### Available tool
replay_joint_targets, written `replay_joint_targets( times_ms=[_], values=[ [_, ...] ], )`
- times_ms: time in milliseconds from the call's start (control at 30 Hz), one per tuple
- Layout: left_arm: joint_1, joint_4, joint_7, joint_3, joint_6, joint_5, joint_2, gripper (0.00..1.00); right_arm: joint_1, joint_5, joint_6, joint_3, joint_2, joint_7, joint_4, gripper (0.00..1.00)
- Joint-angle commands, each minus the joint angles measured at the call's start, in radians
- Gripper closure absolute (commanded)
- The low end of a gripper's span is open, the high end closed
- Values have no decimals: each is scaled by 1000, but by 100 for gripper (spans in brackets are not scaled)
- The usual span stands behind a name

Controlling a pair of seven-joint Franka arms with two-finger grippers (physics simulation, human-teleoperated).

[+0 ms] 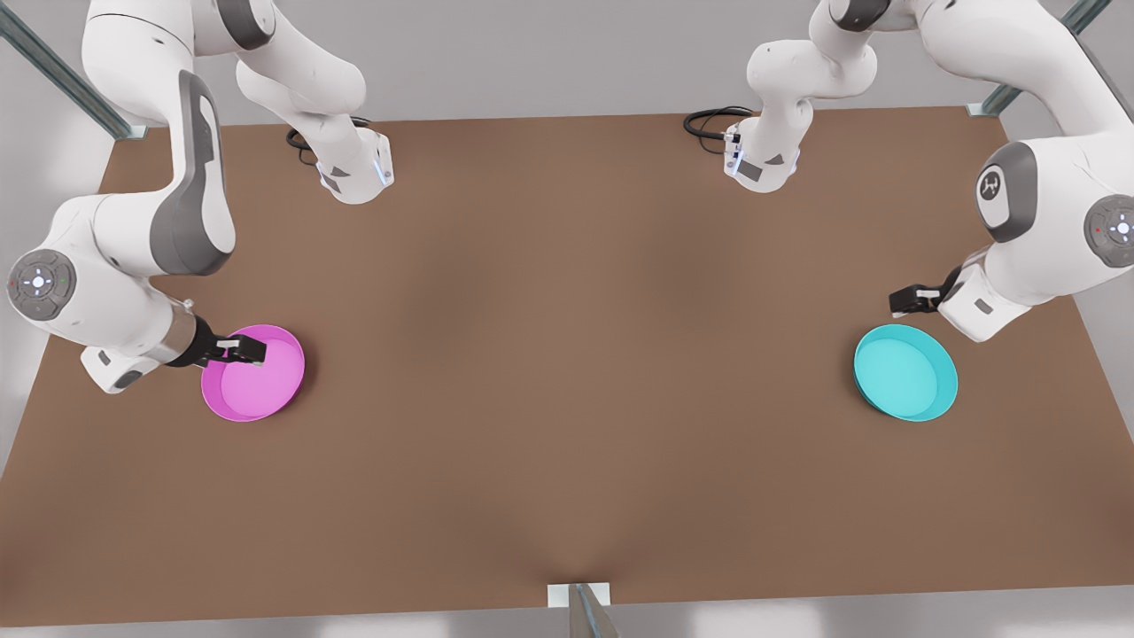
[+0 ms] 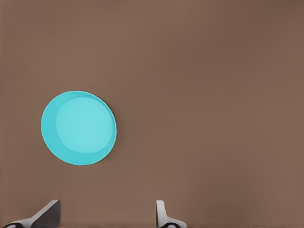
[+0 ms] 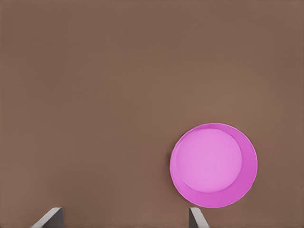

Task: Flip the blue plate over with the left arm, and stack the pink plate on top of the blue plate with the right arm

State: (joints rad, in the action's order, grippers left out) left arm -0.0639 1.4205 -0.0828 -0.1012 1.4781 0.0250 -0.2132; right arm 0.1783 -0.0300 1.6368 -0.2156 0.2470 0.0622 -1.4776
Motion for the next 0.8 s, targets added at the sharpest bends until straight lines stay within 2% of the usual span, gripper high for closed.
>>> replay_joint_targets(
  times_ms=[0,67,100,167,200,367,500,767],
  values=[
    [-1,0,0,0,1,4,-2,0,-5,-1,0,-1,0,2,2,0],
    [30,0,-9,5,2,-2,-14,0,0,5,0,-1,1,10,5,0],
    [97,0,-27,29,1,-20,-41,0,4,10,2,-1,11,7,5,0],
    [354,-15,-159,110,37,-138,-218,0,13,10,5,-1,12,2,7,0],
    [410,-23,-179,149,79,-139,-270,0,12,7,5,1,12,7,7,0],
    [564,-23,-365,167,340,-163,-465,0,1,-1,15,-1,83,11,8,0],
    [664,-25,-465,176,406,-194,-532,0,12,-1,14,1,86,14,8,0],
    [691,-25,-465,201,475,-263,-623,0,13,-4,12,1,86,11,11,0]
  ],
)
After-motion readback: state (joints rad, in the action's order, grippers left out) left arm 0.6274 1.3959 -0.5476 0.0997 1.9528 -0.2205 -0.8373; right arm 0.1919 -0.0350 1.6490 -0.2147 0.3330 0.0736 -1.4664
